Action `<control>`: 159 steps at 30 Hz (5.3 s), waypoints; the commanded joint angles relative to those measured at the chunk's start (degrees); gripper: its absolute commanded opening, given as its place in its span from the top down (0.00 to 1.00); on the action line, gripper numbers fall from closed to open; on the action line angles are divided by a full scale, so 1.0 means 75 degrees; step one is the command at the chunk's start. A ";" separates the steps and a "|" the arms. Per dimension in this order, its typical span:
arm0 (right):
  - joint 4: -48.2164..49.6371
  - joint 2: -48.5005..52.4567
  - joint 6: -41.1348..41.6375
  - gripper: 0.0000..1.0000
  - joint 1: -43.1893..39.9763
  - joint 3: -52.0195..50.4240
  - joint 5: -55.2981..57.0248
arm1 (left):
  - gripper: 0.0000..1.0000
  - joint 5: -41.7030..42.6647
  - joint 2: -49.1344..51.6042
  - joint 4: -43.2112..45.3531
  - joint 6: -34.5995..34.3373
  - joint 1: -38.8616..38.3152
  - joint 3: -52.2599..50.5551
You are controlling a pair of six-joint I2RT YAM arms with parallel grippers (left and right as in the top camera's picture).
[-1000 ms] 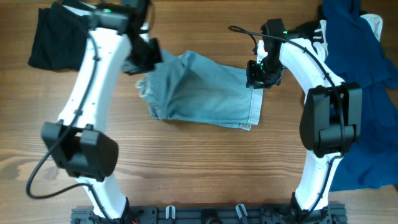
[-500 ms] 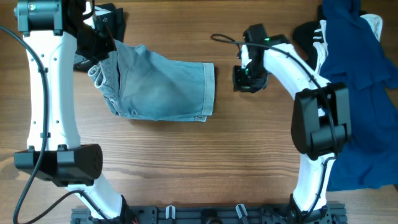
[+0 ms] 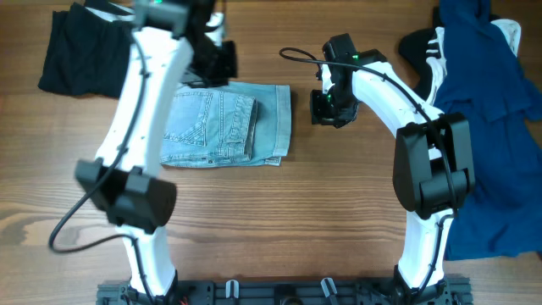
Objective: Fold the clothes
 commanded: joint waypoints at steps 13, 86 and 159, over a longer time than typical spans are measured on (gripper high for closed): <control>0.1081 -0.0507 0.0306 0.23 0.0504 0.0545 -0.4065 | 0.16 -0.0790 0.0428 -0.0099 -0.0790 0.2387 0.0079; 0.1189 -0.1186 0.2323 0.96 0.2244 0.1355 -0.0160 | 0.00 -0.1297 0.0460 -0.0291 -0.0734 0.2696 0.0079; -0.1218 -0.2838 0.4030 0.96 0.0874 -0.1093 0.2171 | 0.00 -0.1684 0.0466 -0.0379 -0.0755 0.3095 0.0076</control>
